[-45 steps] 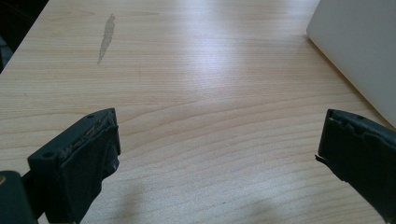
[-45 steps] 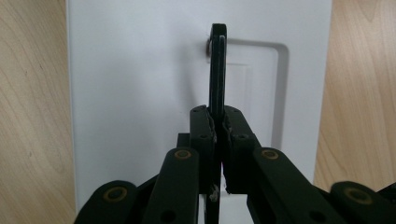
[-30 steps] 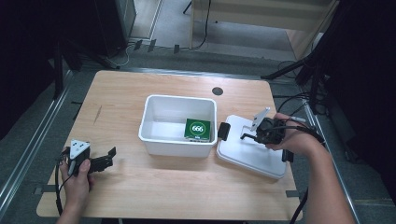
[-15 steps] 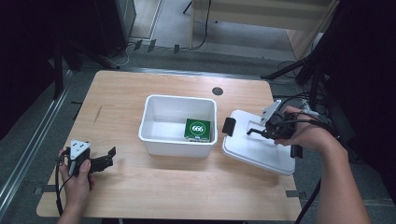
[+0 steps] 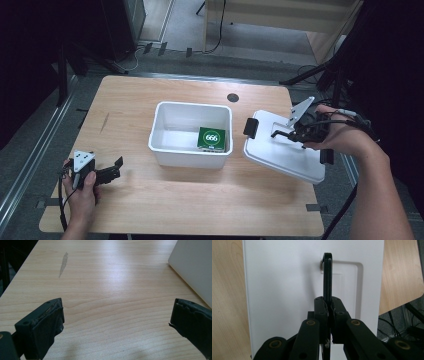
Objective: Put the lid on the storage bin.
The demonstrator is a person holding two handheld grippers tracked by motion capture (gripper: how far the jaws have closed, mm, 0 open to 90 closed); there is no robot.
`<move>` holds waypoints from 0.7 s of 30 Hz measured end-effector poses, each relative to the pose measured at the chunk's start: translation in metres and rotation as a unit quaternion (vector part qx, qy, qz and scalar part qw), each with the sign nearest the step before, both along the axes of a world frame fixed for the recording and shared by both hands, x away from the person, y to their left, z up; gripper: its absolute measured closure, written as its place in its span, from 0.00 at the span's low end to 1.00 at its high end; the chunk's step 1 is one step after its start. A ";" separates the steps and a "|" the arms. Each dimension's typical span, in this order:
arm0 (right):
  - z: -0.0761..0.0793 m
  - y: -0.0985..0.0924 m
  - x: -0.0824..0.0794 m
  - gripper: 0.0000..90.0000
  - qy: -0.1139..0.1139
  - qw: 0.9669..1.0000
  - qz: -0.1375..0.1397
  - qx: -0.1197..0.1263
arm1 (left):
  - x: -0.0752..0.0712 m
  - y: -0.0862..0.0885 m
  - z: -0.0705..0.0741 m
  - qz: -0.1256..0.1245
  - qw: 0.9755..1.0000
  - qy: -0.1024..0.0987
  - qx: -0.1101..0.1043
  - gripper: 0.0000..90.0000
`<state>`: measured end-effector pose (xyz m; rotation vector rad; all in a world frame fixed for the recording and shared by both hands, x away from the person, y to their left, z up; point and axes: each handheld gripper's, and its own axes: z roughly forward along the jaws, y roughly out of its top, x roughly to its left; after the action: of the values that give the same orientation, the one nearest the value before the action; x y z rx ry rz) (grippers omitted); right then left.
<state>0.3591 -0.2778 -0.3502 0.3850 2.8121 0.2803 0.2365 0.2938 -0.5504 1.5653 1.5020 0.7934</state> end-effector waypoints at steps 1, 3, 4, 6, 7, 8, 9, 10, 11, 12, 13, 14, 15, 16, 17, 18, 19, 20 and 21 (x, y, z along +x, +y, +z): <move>0.003 0.000 0.000 0.95 -0.002 1.000 0.002 -0.001 | 0.000 0.000 0.000 0.000 1.000 0.000 0.000 0.00; 0.008 0.000 0.000 0.95 -0.004 1.000 0.001 -0.001 | 0.000 0.000 0.000 0.000 1.000 0.001 0.001 0.00; 0.008 0.000 0.000 0.95 -0.004 1.000 0.001 -0.001 | 0.000 0.000 0.000 0.000 1.000 0.001 0.001 0.00; 0.013 0.003 0.000 0.95 -0.004 1.000 0.004 0.001 | 0.000 0.000 0.000 0.001 1.000 0.001 0.002 0.00; 0.018 0.007 0.001 0.95 -0.004 1.000 0.012 0.003 | 0.000 0.000 0.000 0.000 1.000 0.002 0.002 0.00; 0.019 0.008 0.000 0.95 -0.003 1.000 0.011 0.006 | 0.000 0.000 0.000 0.000 1.000 0.002 0.002 0.00; 0.019 0.008 0.000 0.95 -0.003 1.000 0.011 0.006 | 0.000 0.000 0.000 0.000 1.000 0.002 0.002 0.00; 0.021 0.011 0.001 0.95 -0.004 1.000 0.013 0.007 | 0.000 0.000 0.000 0.000 1.000 0.001 0.002 0.00; 0.024 0.016 0.002 0.95 -0.006 1.000 0.019 0.007 | 0.000 0.000 0.000 0.000 1.000 0.001 0.002 0.00; 0.024 0.016 0.002 0.95 -0.006 1.000 0.019 0.007 | 0.000 0.000 0.000 0.000 1.000 0.000 0.003 0.00; 0.026 0.019 0.002 0.95 -0.008 1.000 0.022 0.009 | 0.000 0.000 0.000 -0.001 1.000 0.000 0.002 0.00; 0.027 0.021 0.003 0.95 -0.008 1.000 0.025 0.009 | 0.000 0.000 0.000 -0.003 1.000 0.000 0.002 0.00; 0.029 0.026 0.004 0.95 -0.009 1.000 0.028 0.007 | 0.000 0.000 0.000 -0.005 1.000 -0.001 0.002 0.00; 0.029 0.026 0.004 0.95 -0.009 1.000 0.028 0.007 | 0.000 0.000 0.000 -0.005 1.000 -0.001 0.003 0.00; 0.031 0.031 0.005 0.95 -0.010 0.999 0.031 0.006 | 0.000 0.000 0.000 -0.006 1.000 -0.001 0.004 0.00; 0.032 0.034 0.005 0.95 -0.009 0.999 0.034 0.007 | 0.000 0.000 0.000 -0.006 1.000 -0.001 0.004 0.00; 0.032 0.034 0.005 0.95 -0.009 0.999 0.034 0.007 | 0.000 0.000 0.000 -0.006 1.000 -0.001 0.004 0.00; 0.033 0.036 0.005 0.95 -0.008 0.999 0.036 0.008 | 0.000 0.000 0.000 -0.005 1.000 -0.001 0.003 0.00; 0.034 0.039 0.006 0.95 -0.009 0.999 0.039 0.009 | 0.000 0.000 0.000 -0.006 1.000 0.001 0.004 0.00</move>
<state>0.3650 -0.2383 -0.3158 0.2765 2.8127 0.3243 0.2361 0.2936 -0.5502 1.5799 1.4919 0.7931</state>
